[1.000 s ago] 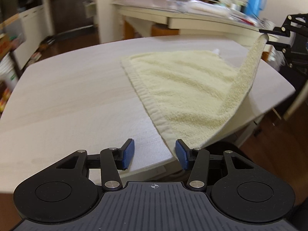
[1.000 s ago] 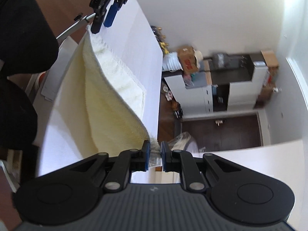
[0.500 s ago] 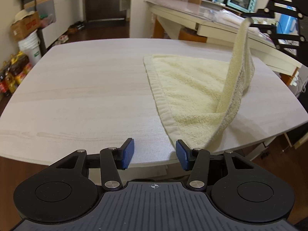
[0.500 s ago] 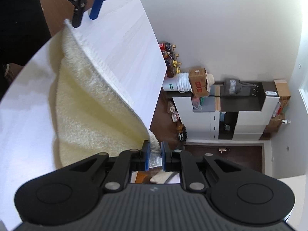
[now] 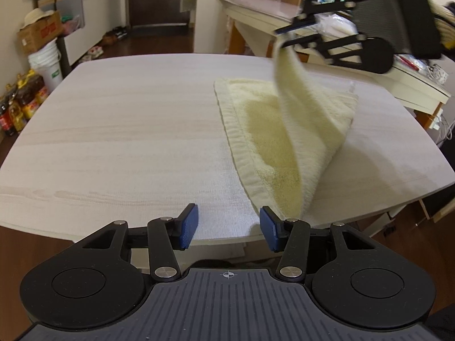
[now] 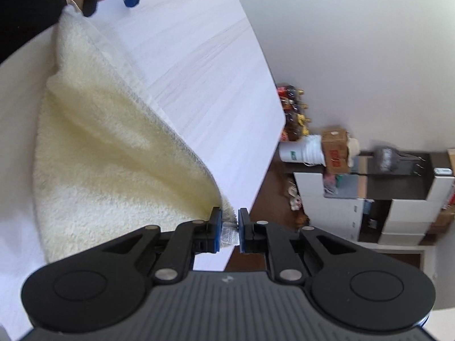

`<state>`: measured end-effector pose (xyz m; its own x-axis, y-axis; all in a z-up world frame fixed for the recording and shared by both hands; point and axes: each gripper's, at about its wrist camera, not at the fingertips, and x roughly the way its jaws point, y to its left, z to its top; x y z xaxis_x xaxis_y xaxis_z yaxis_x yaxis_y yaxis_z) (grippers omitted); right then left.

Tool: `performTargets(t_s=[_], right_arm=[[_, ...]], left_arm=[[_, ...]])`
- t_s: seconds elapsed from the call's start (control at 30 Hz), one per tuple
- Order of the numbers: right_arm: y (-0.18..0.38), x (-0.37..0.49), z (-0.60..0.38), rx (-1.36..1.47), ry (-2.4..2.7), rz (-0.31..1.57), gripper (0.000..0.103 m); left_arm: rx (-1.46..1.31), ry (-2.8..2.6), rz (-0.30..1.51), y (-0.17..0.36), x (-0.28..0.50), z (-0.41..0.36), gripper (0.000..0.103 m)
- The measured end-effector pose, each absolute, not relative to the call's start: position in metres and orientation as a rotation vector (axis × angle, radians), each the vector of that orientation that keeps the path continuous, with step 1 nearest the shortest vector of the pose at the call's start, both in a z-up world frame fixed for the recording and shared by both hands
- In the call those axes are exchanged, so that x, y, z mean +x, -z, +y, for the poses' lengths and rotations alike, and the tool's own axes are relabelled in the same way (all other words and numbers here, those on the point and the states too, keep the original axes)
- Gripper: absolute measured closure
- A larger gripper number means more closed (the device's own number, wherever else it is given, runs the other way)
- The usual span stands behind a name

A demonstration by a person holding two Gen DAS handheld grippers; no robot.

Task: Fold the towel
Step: 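Lift the held corner with the right gripper and fold it diagonally across the towel, then open the right gripper, releasing the towel folded into a triangle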

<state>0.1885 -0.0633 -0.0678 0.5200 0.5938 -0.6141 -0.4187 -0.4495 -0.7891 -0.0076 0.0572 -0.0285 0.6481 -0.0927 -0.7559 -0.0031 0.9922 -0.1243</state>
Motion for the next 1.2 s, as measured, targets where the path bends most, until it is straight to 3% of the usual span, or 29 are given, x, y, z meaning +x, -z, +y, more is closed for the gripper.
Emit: performTargets(t_s=[0.33,0.43,0.57,1.03,1.2], right_arm=[[0.113,0.217,-0.016,-1.681,-1.289,-0.041,0.09],[0.122,0.226,-0.01,-1.659,-1.284,-0.018,0.085],[0.113,0.236,-0.01,-1.576,-1.267,-0.003,0.074],[0.082,0.237,-0.025,-1.404,-1.177,0.072,0.071],[0.045,0.208,-0.056,-1.188,-1.096,0.141,0.06]], left_arm=[[-0.132,0.082,0.856,0.029,-0.004,0.065,0.051],[-0.137,0.092,0.85,0.028,-0.005,0.065,0.051],[-0.125,0.098,0.848,0.028,-0.006,0.062,0.051],[-0.139,0.1,0.828,0.031,-0.008,0.064,0.049],[-0.148,0.137,0.819,0.032,-0.009,0.072,0.049]])
